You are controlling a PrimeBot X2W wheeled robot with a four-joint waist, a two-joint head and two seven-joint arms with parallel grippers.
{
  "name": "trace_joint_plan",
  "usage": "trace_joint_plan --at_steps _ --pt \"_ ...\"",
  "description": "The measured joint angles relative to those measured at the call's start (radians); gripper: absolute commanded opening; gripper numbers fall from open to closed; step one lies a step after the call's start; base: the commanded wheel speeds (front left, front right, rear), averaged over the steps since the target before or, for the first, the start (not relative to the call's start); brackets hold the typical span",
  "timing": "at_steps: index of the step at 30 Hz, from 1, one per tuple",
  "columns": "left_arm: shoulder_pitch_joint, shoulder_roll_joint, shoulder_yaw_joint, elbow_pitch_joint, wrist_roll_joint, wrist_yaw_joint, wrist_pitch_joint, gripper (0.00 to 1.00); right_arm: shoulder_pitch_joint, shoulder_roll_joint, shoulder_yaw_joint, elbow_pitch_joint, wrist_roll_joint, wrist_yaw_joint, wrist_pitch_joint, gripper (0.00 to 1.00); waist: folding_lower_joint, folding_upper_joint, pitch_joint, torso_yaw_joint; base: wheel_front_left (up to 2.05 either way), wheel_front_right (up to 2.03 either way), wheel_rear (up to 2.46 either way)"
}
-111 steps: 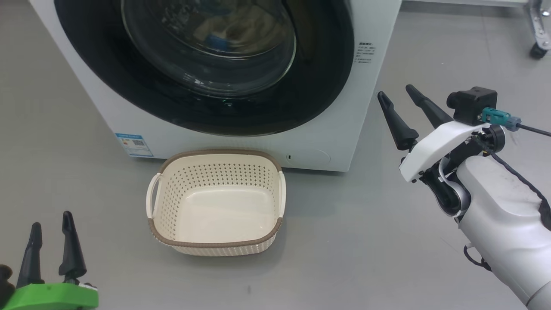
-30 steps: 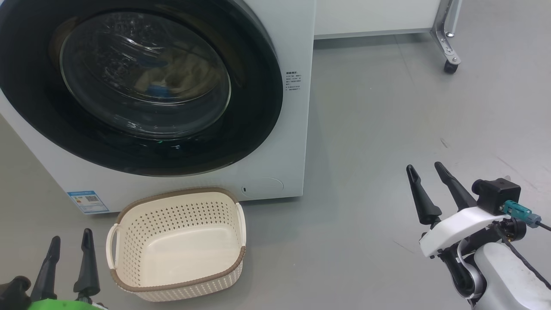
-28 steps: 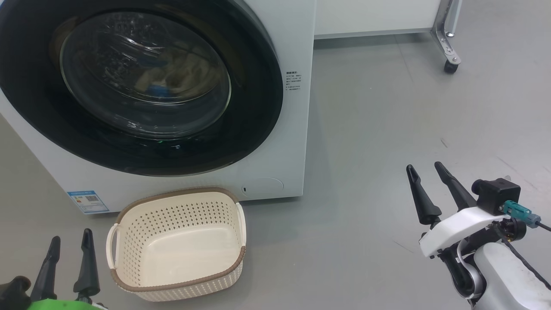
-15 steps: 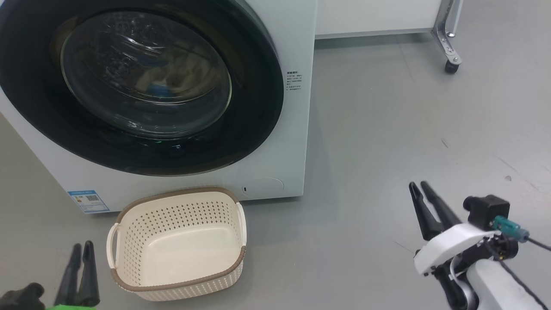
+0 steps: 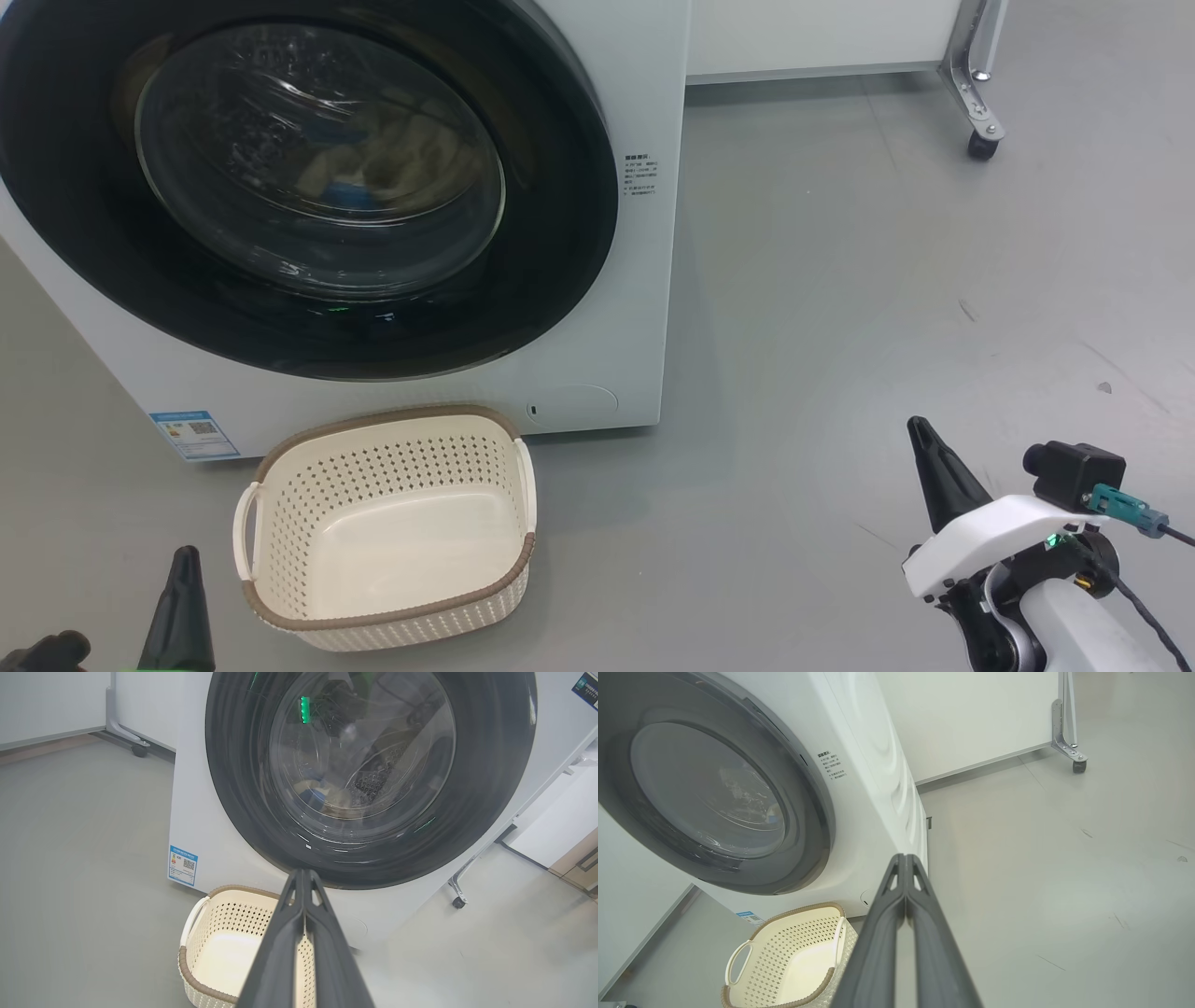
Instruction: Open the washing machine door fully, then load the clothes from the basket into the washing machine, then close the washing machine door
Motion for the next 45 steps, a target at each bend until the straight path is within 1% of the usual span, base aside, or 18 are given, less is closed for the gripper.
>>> trace_joint_plan --at_steps 21,31,45 --pt "-0.004 -0.033 0.047 0.000 -0.219 0.001 0.075 0.00 0.005 0.049 -0.120 -0.030 0.198 0.000 0.073 0.00 0.0000 0.0000 0.000 0.007 0.00 0.00 0.00" --pt "-0.008 -0.053 0.067 0.000 -0.314 0.010 0.111 0.00 0.012 0.067 -0.177 -0.045 0.294 -0.001 0.112 0.00 0.0000 0.0000 0.001 0.010 0.00 0.00 0.00" --pt "-0.027 -0.070 0.101 0.000 -0.476 0.012 0.164 0.00 0.018 0.100 -0.263 -0.070 0.437 -0.003 0.164 0.00 0.0000 0.0001 0.001 0.015 0.00 0.00 0.00"
